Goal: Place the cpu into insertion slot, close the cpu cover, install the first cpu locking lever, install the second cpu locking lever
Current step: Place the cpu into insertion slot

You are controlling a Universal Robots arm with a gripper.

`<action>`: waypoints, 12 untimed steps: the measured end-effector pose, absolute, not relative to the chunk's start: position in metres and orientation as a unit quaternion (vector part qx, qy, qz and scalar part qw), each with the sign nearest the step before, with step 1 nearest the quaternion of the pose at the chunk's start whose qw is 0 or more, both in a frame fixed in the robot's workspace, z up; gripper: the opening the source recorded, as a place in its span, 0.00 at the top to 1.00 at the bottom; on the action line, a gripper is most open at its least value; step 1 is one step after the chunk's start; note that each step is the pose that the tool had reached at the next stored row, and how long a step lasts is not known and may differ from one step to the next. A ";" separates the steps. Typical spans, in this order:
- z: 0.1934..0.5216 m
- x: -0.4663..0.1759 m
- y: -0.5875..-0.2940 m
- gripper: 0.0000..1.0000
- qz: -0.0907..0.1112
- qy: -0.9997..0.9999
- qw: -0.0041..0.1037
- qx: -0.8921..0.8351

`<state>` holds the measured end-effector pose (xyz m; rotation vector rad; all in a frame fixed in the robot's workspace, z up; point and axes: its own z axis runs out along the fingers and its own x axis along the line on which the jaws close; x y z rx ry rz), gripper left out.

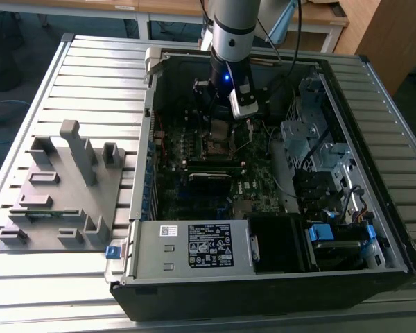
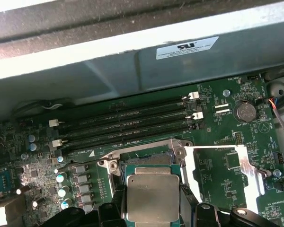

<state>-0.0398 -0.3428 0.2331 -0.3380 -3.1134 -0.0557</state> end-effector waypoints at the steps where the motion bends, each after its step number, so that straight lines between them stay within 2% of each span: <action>1: 0.233 -0.040 -0.343 0.46 -0.018 -0.994 0.005 -0.110; 12: 0.232 -0.040 -0.343 0.46 -0.018 -0.986 0.004 -0.168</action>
